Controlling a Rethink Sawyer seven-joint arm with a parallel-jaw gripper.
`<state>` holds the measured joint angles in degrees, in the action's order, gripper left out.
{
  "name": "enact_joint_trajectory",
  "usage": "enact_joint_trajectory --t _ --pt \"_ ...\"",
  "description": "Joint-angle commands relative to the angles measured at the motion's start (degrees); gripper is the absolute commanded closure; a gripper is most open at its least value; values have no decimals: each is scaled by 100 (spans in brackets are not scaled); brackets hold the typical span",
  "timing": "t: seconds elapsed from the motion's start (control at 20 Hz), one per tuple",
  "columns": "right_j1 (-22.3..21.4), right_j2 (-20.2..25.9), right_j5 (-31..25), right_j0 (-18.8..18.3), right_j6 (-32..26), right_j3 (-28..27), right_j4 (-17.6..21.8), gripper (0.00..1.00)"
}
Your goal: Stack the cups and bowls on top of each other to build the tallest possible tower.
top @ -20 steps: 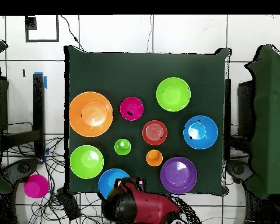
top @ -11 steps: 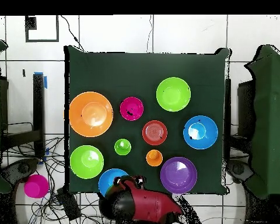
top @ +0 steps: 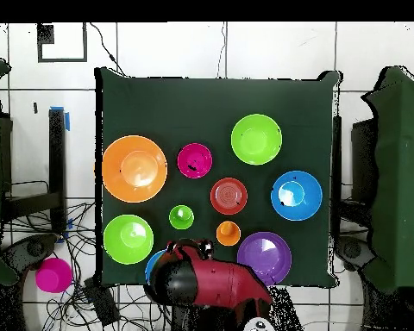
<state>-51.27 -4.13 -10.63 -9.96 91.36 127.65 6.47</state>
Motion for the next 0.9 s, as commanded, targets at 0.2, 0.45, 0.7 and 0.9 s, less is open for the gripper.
enact_joint_trajectory --t 0.2,0.45,0.7,0.9 --pt "1084 340 275 -178 1078 -788 -335 0" --pt "1204 460 51 -350 959 -957 -265 0" --pt "1482 402 -15 -254 1073 -1214 -329 0" --pt "1800 404 184 -202 1241 -1359 -392 0"
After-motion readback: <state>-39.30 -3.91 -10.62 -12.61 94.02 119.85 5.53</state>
